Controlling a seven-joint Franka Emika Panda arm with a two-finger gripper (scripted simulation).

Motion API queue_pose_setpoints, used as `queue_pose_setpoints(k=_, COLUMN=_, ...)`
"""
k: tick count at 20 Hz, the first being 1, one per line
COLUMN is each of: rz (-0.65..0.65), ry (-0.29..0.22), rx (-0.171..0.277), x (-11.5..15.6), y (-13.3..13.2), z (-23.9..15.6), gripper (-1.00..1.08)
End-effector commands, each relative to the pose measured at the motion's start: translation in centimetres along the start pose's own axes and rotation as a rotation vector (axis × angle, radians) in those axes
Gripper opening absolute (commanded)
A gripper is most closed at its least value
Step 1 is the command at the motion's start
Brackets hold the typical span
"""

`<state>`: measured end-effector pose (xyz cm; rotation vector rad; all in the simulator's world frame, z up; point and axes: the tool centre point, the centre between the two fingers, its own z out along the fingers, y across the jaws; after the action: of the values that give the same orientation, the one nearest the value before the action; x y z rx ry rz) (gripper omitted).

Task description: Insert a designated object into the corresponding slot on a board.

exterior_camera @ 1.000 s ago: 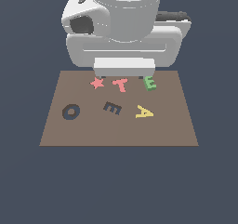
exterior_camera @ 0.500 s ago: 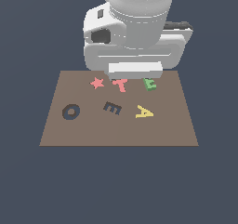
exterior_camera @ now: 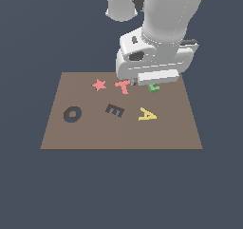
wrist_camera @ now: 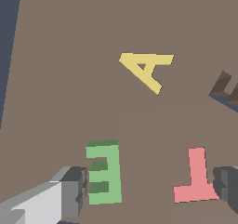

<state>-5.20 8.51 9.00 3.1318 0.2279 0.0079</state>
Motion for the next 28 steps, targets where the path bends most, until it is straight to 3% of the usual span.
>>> queue_pose_setpoints(k=1, rz=-0.023, ry=-0.001, rx=0.002, x=-0.9, y=-1.3, z=1.4, gripper=1.0)
queue_pose_setpoints(k=9, rz=-0.06, ry=-0.005, rx=0.003, x=-2.2, y=-3.4, z=3.8, gripper=1.0)
queue_pose_setpoints(k=24, rz=-0.061, ry=-0.005, rx=0.002, x=-2.3, y=-3.5, z=6.0, gripper=1.0)
queue_pose_setpoints(k=25, rz=-0.061, ry=-0.005, rx=0.002, x=-2.3, y=-3.5, z=6.0, gripper=-1.0)
queue_pose_setpoints(k=28, rz=-0.061, ry=-0.005, rx=0.002, x=-2.3, y=-3.5, z=6.0, gripper=-1.0)
